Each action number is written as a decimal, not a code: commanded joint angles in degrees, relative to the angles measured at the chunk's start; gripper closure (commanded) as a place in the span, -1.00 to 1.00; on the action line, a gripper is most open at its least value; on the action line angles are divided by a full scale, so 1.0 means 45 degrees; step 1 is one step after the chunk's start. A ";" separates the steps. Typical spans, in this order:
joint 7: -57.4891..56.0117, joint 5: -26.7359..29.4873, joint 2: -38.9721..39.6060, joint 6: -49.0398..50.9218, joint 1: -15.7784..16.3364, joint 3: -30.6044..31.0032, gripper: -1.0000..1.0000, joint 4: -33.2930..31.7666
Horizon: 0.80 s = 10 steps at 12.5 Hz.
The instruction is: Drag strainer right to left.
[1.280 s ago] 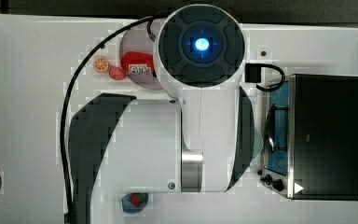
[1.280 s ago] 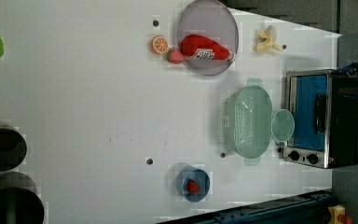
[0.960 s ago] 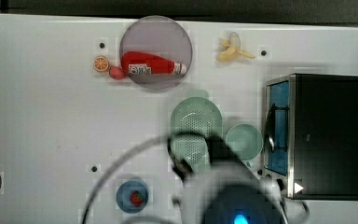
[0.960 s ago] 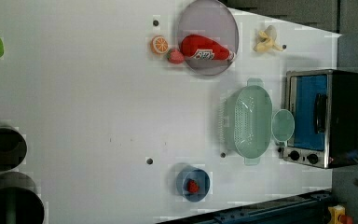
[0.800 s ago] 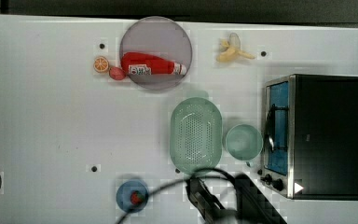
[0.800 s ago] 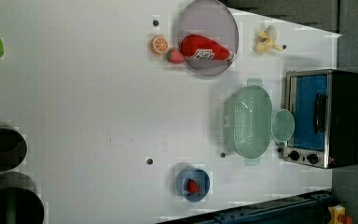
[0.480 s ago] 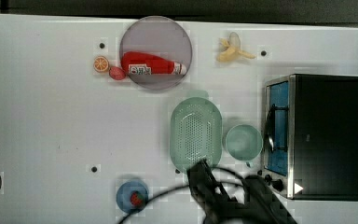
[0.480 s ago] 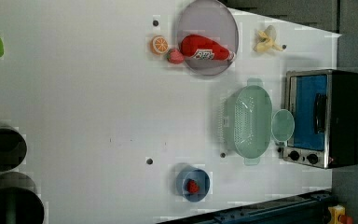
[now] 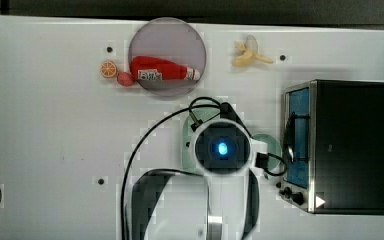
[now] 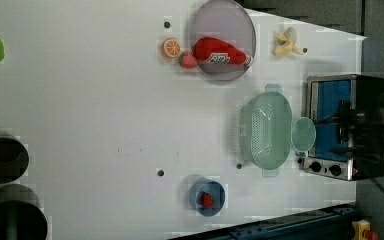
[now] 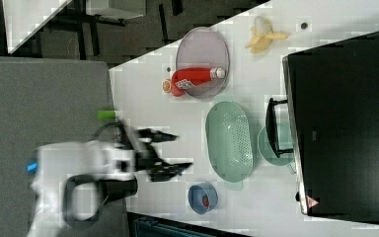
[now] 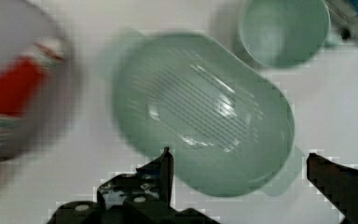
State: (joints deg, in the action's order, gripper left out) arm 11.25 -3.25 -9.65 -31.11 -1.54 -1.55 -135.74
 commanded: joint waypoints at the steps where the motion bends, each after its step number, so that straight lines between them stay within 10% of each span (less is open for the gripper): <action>1: 0.3162 0.0150 0.1198 -0.1596 0.0051 -0.0071 -1.00 -0.0276; 10: 0.6503 0.0161 0.6194 -0.7393 0.0515 0.0295 -1.00 -0.0301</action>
State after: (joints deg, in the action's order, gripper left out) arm 35.47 -2.82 18.06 -64.35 -1.08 -2.37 -137.76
